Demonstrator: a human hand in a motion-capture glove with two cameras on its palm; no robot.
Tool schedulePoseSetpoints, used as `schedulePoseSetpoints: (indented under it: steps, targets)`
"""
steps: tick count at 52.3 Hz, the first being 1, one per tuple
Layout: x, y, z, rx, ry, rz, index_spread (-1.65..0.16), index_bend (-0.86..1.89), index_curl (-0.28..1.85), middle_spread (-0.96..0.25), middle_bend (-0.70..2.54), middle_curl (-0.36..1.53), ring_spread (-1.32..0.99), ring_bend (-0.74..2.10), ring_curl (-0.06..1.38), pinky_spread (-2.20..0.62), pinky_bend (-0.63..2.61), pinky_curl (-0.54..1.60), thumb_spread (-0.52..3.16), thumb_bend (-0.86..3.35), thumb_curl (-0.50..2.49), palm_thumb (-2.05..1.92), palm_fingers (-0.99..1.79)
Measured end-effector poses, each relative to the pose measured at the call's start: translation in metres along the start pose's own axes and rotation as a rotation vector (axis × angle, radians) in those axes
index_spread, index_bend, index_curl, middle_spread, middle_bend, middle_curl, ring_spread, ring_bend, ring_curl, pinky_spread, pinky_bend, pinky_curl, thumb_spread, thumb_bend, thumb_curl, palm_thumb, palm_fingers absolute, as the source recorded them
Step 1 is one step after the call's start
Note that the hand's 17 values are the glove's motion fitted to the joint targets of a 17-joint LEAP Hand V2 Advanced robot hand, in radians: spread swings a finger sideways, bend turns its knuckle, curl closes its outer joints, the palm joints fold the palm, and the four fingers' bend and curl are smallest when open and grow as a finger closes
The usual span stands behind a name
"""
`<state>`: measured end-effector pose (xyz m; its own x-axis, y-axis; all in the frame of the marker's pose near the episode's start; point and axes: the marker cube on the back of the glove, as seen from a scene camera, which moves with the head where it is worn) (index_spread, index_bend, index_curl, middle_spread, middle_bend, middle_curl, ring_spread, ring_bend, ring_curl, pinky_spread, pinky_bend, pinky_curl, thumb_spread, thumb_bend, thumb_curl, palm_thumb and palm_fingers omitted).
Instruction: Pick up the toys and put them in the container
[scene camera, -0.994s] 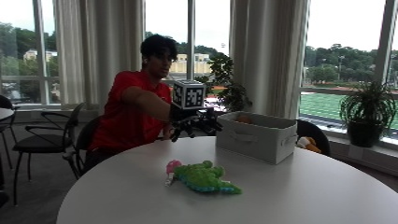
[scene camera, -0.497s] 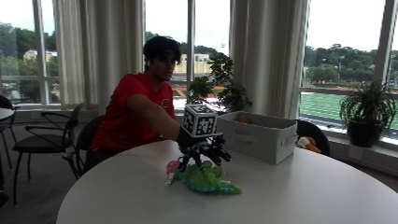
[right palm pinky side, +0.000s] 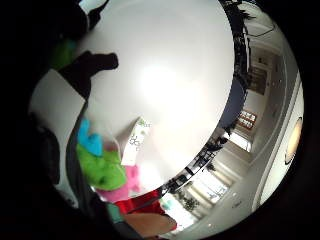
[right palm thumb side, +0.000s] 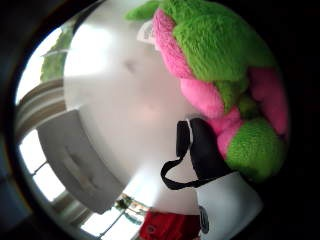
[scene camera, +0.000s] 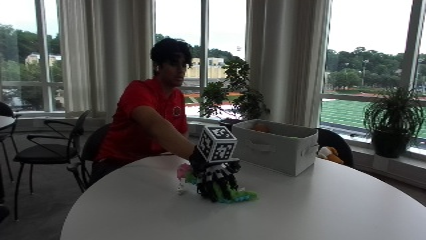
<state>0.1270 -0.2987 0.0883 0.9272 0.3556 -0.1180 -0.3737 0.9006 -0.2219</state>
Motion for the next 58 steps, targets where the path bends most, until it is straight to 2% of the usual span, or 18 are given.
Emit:
schedulePoseSetpoints:
  steps: [9,11,16,24,30,38,49,58]
  targets:
    - [-0.014,0.013,0.003,0.133,0.042,-0.030,-0.41,0.27,0.23,-0.21,0.15,0.13,-0.28,0.89,0.45,-0.36,1.38,0.34,1.29,0.15,0.38,0.33,0.57]
    - [-0.019,0.017,0.005,0.168,0.068,-0.038,-0.41,0.30,0.24,-0.26,0.23,0.16,-0.33,0.91,0.45,-0.38,1.32,0.33,1.29,0.20,0.41,0.43,0.72]
    - [-0.028,0.030,0.003,0.236,0.127,-0.067,-0.42,0.39,0.29,-0.34,0.37,0.22,-0.40,0.91,0.45,-0.40,1.21,0.32,1.11,0.23,0.50,0.58,0.94]
    - [-0.030,0.050,-0.034,0.289,0.149,-0.066,-0.43,0.55,0.40,-0.42,0.50,0.29,-0.47,0.88,0.47,-0.40,1.09,0.33,0.84,0.25,0.62,0.72,1.05]
    - [-0.035,0.075,-0.081,0.351,0.155,-0.036,-0.44,0.65,0.48,-0.46,0.56,0.33,-0.51,0.89,0.49,-0.40,1.05,0.34,0.65,0.25,0.69,0.75,1.06]
    - [-0.073,0.125,-0.149,0.443,0.095,-0.083,-0.44,0.74,0.59,-0.50,0.62,0.39,-0.54,0.92,0.53,-0.39,1.06,0.38,0.47,0.24,0.76,0.77,1.02]
    - [-0.157,0.185,-0.239,0.499,0.029,-0.215,-0.44,0.79,0.74,-0.52,0.69,0.47,-0.57,0.98,0.58,-0.38,1.09,0.42,0.28,0.25,0.84,0.77,0.94]
    - [-0.238,0.230,-0.266,0.508,0.038,-0.348,-0.45,0.82,0.86,-0.54,0.73,0.54,-0.58,1.01,0.62,-0.38,1.13,0.45,0.18,0.24,0.90,0.76,0.88]
